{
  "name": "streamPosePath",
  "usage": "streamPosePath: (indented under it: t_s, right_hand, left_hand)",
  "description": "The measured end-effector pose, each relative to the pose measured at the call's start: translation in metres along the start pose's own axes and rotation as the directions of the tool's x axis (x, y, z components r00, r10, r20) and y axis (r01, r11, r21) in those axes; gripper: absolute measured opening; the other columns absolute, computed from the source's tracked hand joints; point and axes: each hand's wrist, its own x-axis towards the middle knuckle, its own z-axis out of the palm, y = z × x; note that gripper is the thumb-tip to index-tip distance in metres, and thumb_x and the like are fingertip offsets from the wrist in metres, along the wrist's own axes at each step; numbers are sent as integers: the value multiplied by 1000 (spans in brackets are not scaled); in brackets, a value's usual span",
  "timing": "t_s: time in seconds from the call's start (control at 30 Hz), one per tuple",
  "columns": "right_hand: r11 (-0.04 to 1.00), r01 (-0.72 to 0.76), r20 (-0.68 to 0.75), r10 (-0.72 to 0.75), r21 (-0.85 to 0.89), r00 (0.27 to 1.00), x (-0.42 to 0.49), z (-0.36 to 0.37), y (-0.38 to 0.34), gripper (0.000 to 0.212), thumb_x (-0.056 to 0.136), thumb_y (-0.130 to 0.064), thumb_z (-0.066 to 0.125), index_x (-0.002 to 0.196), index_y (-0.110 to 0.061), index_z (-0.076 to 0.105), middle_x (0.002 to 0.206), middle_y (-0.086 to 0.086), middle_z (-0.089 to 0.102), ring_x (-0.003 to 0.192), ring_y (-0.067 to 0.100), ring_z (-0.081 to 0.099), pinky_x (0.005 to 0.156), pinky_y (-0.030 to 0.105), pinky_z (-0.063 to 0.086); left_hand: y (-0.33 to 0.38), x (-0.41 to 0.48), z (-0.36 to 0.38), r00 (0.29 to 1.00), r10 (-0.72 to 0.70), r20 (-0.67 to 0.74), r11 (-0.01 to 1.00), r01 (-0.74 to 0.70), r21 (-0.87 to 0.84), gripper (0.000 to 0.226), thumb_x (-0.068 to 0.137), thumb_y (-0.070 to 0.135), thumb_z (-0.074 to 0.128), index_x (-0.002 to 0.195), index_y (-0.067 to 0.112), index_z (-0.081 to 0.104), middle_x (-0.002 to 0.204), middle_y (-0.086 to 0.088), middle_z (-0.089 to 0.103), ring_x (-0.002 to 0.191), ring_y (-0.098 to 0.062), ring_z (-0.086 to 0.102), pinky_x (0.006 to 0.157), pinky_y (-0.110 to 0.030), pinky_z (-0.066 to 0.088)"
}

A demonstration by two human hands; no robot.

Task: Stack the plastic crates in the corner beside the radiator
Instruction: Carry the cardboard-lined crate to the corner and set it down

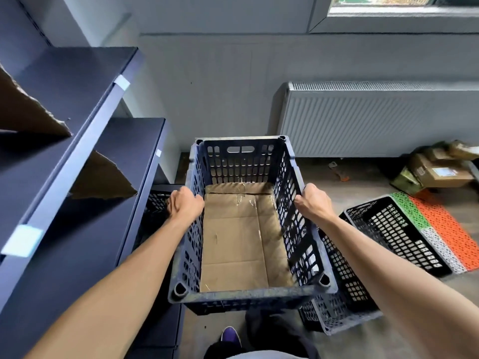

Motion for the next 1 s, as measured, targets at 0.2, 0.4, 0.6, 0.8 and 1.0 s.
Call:
streamPosePath:
  t_s: [0.2, 0.4, 0.6, 0.8, 1.0]
  right_hand:
    - [998, 56, 64, -57, 15, 996, 101, 4, -22, 15, 85, -16, 42, 93, -5, 49, 97, 19, 64, 82, 33, 58, 66, 35, 41]
    - [994, 107, 119, -104, -12, 987, 179, -6, -43, 20, 86, -18, 43, 99, -5, 51, 102, 20, 66, 83, 34, 58, 68, 35, 42]
    - [992, 125, 120, -120, -35, 985, 242, -19, -71, 20, 89, -17, 44, 103, -4, 51, 102, 19, 66, 79, 30, 54, 68, 34, 40]
    - [996, 86, 119, -84, -11, 989, 297, -21, -103, 25, 89, -20, 44, 104, -2, 51, 108, 22, 65, 89, 34, 59, 74, 37, 46]
    - [998, 45, 138, -40, -32, 990, 355, -20, -146, 18, 90, -19, 46, 99, -3, 48, 101, 17, 60, 81, 30, 50, 69, 33, 36]
  left_hand:
    - [36, 60, 10, 997, -77, 9, 997, 77, 22, 23, 91, 28, 52, 87, 6, 56, 100, -17, 64, 94, -35, 61, 74, -34, 46]
    - [70, 105, 12, 989, -148, 9, 989, 148, -1, 21, 91, 26, 52, 84, 6, 56, 92, -17, 65, 88, -33, 62, 70, -33, 46]
    - [98, 163, 9, 990, -141, 26, 990, 142, -28, 22, 89, 27, 52, 78, 8, 54, 86, -15, 67, 82, -33, 65, 69, -34, 51]
    - [119, 235, 7, 990, -136, 44, 990, 137, -21, 25, 91, 28, 53, 74, 10, 50, 84, -13, 63, 78, -30, 61, 64, -30, 44]
    - [132, 335, 10, 991, -97, 96, 995, 99, -17, 26, 91, 31, 53, 72, 13, 49, 83, -11, 63, 80, -31, 61, 67, -32, 48]
